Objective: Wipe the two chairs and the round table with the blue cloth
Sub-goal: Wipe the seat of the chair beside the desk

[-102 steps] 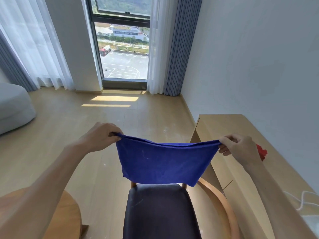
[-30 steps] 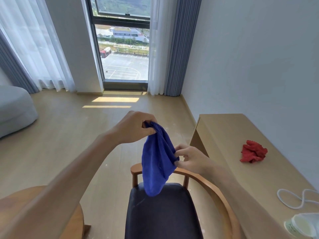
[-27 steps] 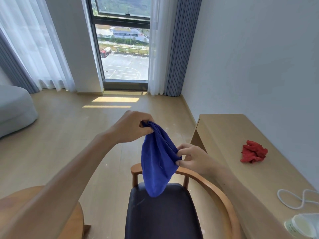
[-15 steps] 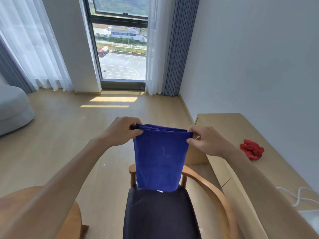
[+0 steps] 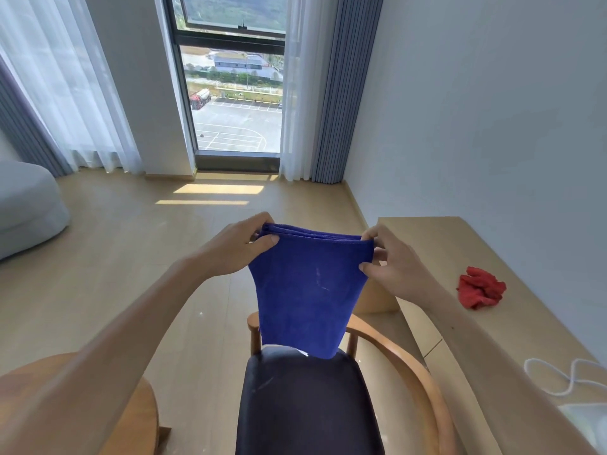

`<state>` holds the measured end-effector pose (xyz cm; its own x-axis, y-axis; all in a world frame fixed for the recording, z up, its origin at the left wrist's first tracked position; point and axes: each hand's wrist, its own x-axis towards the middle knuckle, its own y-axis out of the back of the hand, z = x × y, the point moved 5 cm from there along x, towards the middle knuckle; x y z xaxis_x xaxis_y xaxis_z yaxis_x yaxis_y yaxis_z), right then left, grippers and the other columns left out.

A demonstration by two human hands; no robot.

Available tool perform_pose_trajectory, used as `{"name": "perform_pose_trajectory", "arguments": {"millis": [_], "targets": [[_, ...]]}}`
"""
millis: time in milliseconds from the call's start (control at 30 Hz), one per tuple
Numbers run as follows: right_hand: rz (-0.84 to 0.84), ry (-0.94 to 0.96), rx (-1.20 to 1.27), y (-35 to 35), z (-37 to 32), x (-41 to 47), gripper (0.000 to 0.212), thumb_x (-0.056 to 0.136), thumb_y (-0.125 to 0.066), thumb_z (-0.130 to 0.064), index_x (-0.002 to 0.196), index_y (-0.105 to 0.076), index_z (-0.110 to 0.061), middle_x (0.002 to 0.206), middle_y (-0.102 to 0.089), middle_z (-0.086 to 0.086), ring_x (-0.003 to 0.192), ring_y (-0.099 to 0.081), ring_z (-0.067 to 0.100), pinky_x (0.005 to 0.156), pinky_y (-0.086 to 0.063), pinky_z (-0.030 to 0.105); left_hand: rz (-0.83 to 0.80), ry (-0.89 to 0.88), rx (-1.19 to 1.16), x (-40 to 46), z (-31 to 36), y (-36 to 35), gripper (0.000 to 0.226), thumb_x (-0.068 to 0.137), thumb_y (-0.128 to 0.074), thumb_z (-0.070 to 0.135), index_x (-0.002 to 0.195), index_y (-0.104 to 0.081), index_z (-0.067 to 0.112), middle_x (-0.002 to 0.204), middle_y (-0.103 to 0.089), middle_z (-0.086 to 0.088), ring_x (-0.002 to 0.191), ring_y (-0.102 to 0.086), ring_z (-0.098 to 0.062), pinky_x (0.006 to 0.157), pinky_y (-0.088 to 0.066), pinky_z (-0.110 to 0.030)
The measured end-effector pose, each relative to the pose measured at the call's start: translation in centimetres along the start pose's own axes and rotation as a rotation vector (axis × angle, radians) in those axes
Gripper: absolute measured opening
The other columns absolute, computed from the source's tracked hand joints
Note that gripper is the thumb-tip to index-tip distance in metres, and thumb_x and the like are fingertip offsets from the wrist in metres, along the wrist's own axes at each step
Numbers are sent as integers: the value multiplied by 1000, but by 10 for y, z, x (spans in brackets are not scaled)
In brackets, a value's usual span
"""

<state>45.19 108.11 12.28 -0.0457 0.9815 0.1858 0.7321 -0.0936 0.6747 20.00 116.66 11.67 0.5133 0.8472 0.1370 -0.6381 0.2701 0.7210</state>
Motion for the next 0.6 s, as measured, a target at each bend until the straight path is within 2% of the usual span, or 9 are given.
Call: {"name": "perform_pose_trajectory", "arguments": {"millis": [100,167,200,267,333,400,500,600], "targets": [[106,-28,99,1,-2,0,64,85,-63,-2,128,-43,-45,93,-63,-15,81,-64,2,66,-49,8,17,16,-55,-2,-4,-3,10,102,-39,35,95,-45,39,96,-63,15,86,-62,-9,66,-50,-22],[154,-96,129,3,2,1,64,86,-65,-6,139,-42,-34,95,-63,-23,82,-65,-2,70,-49,10,43,23,-78,-2,-6,-5,10,102,-37,35,97,-43,40,98,-63,14,88,-62,-9,68,-52,-24],[168,-120,111,3,5,1,54,87,-64,-7,134,-50,-29,94,-65,-24,81,-66,-2,74,-51,15,56,24,-80,-1,-6,-6,10,102,-36,35,97,-43,41,98,-62,14,88,-62,-9,69,-53,-24],[187,-144,33,3,7,1,29,89,-61,-10,112,-64,-28,84,-71,-15,75,-67,4,72,-53,25,74,30,-78,-1,-3,-9,11,103,-36,36,95,-42,41,97,-61,14,87,-61,-9,68,-52,-26],[195,-170,18,1,8,1,18,91,-59,-12,96,-60,-30,83,-70,-9,74,-65,5,67,-51,25,99,34,-93,1,0,-11,11,103,-37,34,96,-42,41,95,-60,16,86,-60,-8,64,-48,-22],[170,-212,48,-3,11,1,12,95,-55,-17,96,-53,-28,84,-68,-8,78,-64,7,68,-53,30,133,74,-142,4,1,-13,7,103,-39,33,102,-45,37,96,-60,16,85,-60,-8,62,-45,-20],[149,-284,119,-12,15,0,6,99,-48,-22,103,-47,-26,88,-68,-2,83,-64,15,73,-57,40,149,240,-319,8,-3,-16,11,102,-43,34,111,-47,28,100,-63,6,87,-63,-12,63,-50,-23],[199,-371,312,-18,17,-2,11,98,-48,-20,108,-47,-25,99,-66,3,87,-66,18,62,-60,34,63,432,-610,6,-9,-20,31,95,-57,36,121,-47,22,110,-61,-1,96,-63,-17,69,-55,-30]]}}
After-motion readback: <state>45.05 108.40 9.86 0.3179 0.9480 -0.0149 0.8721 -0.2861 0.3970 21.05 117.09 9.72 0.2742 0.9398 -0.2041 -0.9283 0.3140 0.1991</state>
